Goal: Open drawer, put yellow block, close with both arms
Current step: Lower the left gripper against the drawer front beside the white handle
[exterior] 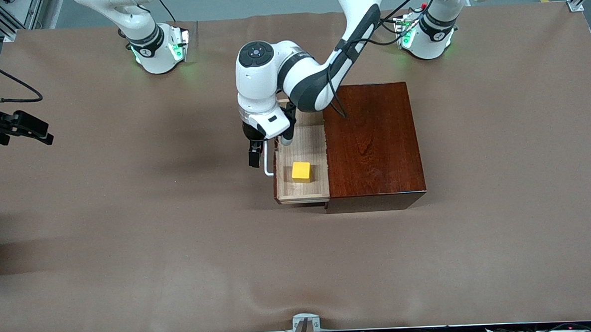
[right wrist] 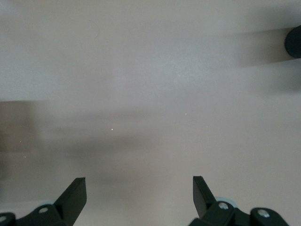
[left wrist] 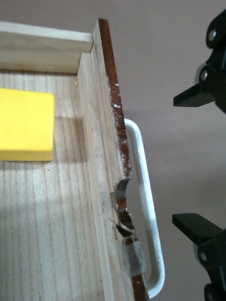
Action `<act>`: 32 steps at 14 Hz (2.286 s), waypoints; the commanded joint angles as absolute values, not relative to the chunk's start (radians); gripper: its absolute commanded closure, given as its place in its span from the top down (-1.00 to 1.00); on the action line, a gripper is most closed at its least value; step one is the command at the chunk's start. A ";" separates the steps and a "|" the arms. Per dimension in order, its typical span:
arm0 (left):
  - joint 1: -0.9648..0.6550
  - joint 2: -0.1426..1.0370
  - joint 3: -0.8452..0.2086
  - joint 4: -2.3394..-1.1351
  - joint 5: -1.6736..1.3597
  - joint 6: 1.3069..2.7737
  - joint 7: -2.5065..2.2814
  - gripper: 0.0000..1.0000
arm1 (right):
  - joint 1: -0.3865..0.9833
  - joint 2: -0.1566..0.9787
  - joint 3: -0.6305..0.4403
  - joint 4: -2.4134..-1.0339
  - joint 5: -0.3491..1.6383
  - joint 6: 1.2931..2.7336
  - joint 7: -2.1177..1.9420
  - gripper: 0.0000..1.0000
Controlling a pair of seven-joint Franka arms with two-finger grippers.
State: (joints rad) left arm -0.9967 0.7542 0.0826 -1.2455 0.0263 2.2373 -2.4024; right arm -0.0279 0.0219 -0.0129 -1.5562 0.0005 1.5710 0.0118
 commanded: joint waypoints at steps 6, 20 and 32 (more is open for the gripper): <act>-1.000 0.782 0.081 -1.226 0.038 2.264 -2.421 1.00 | -0.040 0.002 -0.002 -1.574 0.012 1.571 0.025 1.00; -0.989 0.773 0.044 -1.227 0.000 2.174 -2.413 1.00 | -0.038 0.002 -0.002 -1.574 0.012 1.574 0.025 1.00; -0.922 0.739 0.049 -1.221 -0.126 2.056 -2.293 1.00 | -0.038 0.002 -0.002 -1.574 0.012 1.574 0.025 1.00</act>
